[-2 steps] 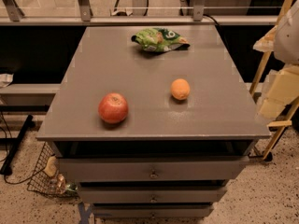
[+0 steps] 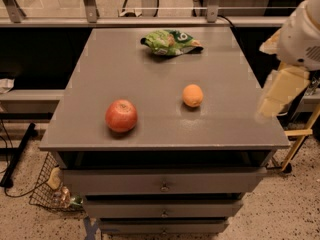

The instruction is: Move orange near green rice chip bag

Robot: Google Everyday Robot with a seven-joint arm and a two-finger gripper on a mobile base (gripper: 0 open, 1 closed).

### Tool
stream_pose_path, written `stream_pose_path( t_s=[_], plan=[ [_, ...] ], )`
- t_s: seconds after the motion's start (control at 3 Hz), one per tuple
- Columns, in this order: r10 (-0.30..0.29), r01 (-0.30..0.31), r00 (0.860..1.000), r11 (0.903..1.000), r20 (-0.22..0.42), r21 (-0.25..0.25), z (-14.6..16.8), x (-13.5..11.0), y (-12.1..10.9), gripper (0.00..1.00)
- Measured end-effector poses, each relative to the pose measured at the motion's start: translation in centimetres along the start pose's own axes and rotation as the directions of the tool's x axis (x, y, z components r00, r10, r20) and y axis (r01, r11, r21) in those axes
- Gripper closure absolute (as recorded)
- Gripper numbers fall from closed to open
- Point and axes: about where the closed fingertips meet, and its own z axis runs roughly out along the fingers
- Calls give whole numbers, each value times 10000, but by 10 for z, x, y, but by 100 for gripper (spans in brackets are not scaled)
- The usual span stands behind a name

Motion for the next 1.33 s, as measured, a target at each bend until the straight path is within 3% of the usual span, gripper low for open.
stream_pose_path(
  t_s=[0.33, 0.67, 1.0, 1.33],
  plan=[
    [191, -167, 9948, 9996, 1003, -240, 43, -33, -39, 0],
    [293, -202, 9882, 9979, 1505, -614, 85, -63, -63, 0],
    [183, -67, 9937, 9945, 1104, -1044, 127, -85, -69, 0],
    [508, -437, 9972, 9912, 546, -1247, 149, -79, -69, 0]
  ],
)
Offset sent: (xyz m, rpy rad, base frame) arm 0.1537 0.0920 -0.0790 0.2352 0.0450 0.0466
